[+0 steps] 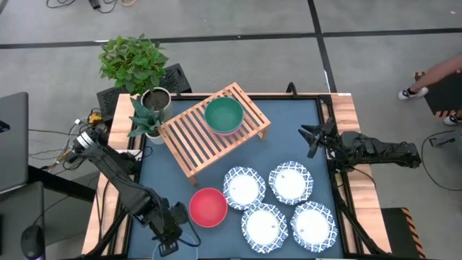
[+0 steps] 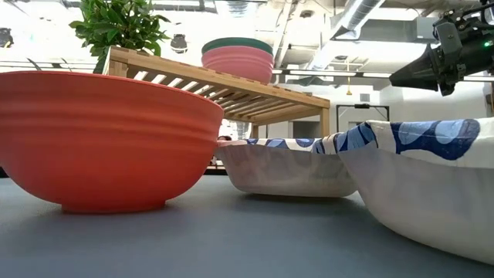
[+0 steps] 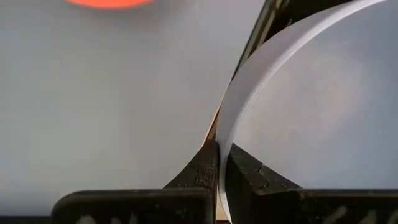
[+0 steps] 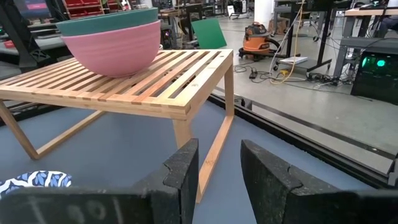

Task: Place and stack bowls onto a shelf
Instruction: Stack the blue bowl on top of the green bowl on the shelf

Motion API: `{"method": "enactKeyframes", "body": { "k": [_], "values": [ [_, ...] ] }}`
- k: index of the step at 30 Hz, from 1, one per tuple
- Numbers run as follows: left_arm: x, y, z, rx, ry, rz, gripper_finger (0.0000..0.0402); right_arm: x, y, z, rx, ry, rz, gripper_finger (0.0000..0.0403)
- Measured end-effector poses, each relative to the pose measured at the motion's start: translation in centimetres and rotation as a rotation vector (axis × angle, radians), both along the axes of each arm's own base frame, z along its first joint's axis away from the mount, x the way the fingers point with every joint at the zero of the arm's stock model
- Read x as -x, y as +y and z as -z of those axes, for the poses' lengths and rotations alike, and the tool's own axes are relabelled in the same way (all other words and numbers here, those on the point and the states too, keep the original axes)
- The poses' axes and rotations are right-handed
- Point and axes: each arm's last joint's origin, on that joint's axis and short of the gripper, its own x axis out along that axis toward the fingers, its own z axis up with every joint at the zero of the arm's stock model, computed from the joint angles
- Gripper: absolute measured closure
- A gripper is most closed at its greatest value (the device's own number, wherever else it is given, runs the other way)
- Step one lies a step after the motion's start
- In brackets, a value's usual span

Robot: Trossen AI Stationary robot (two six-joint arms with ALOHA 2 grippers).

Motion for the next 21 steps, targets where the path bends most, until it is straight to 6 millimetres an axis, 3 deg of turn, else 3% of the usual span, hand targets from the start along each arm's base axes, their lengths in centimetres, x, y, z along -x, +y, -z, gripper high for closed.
{"method": "enactKeyframes", "body": {
  "k": [10, 21],
  "values": [
    [-1.1, 4.3, -7.8, -0.193, -0.139, -0.257, 0.0401, 0.0, 0.0, 0.0, -0.02, -0.014, 0.003, 0.0259],
    [-2.1, 13.1, -15.9, -0.25, -0.33, -0.677, 0.0401, 0.0, 0.0, 0.0, -0.015, -0.011, 0.002, 0.0259]
  ]
}}
